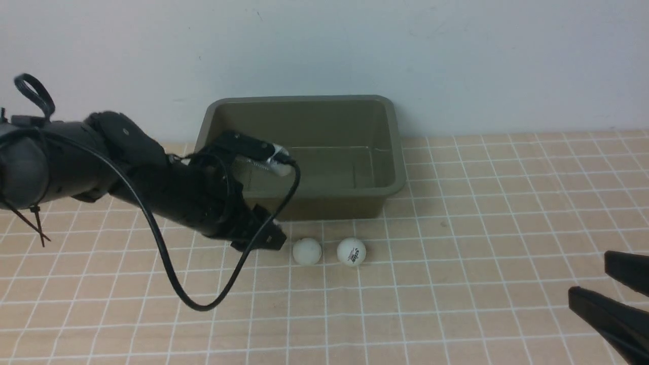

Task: Put the table tennis balls into the box on the light coffee tablecloth.
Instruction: 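Drop the ball into the bin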

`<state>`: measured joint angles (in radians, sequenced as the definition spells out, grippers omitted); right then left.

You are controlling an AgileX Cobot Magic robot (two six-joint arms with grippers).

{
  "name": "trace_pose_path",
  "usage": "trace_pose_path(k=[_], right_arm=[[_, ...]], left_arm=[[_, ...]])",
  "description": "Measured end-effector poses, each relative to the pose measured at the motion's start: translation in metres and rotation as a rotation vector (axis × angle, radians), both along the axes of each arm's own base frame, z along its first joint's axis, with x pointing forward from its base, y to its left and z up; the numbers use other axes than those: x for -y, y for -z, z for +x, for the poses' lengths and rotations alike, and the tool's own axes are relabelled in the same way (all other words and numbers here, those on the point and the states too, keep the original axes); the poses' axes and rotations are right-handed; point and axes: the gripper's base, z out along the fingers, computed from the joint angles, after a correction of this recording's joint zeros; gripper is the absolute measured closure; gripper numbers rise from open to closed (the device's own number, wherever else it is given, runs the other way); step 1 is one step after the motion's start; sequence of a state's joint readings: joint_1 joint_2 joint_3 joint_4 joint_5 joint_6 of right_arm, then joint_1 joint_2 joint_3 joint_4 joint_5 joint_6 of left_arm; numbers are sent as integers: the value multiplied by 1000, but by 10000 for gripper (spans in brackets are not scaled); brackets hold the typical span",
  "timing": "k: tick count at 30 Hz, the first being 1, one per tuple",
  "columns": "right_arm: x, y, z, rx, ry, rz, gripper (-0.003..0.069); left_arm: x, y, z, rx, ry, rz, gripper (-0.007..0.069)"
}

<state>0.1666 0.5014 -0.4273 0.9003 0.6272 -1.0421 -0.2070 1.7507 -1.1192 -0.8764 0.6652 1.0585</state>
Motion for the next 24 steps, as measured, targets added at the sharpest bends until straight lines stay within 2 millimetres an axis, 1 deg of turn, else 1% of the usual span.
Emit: trace_pose_path(k=[2, 3, 4, 6, 7, 8, 9, 10, 11, 12, 14, 15, 16, 17, 18, 19, 21, 22, 23, 24], right_arm=[[0, 0, 0, 0, 1, 0, 301], [0, 0, 0, 0, 1, 1, 301], [0, 0, 0, -2, -2, 7, 301], [-1, 0, 0, -6, -6, 7, 301], [-1, 0, -1, -7, -8, 7, 301], [-1, 0, -1, -10, -10, 11, 301], [-1, 0, -1, -11, -11, 14, 301], [-1, 0, -1, -11, -11, 15, 301], [-1, 0, -1, -12, -11, 18, 301], [-1, 0, -1, -12, -11, 18, 301], [-1, 0, -1, -10, -12, 15, 301], [-1, 0, -1, -7, -15, 10, 301], [-1, 0, -1, -6, -16, 7, 301], [-2, 0, -1, 2, -25, -7, 301], [-2, 1, -1, 2, -43, -24, 301], [-3, 0, -1, 2, -46, -27, 301], [-6, -3, -1, -12, -102, -58, 301], [-7, -4, 0, -16, -111, -61, 301], [-9, -10, 2, -28, -141, -70, 301], [-11, -12, 6, -44, -154, -73, 301]], left_arm=[[3, -14, 8, 85, 12, -32, 309], [4, -17, 10, 102, 8, -39, 309], [5, -25, 19, 156, -18, -58, 309], [5, -34, 36, 236, -59, -58, 309], [4, -34, 42, 258, -62, -45, 309], [4, -34, 53, 297, -58, -15, 309], [5, -35, 59, 313, -52, -4, 309], [6, -30, 66, 314, -44, 11, 309], [6, -30, 71, 321, -41, 21, 309], [7, -24, 79, 301, -48, 27, 294], [8, -21, 85, 266, -62, 22, 265], [9, -21, 87, 239, -66, 24, 230], [9, -23, 87, 222, -64, 21, 219], [9, -28, 86, 184, -72, 25, 190], [9, -40, 83, 159, -68, 33, 178], [8, -44, 81, 142, -60, 38, 177], [4, -71, 70, 108, -52, 81, 181], [2, -77, 66, 91, -50, 94, 185], [-1, -93, 55, 58, -45, 118, 198], [-3, -104, 46, 37, -49, 129, 211]])
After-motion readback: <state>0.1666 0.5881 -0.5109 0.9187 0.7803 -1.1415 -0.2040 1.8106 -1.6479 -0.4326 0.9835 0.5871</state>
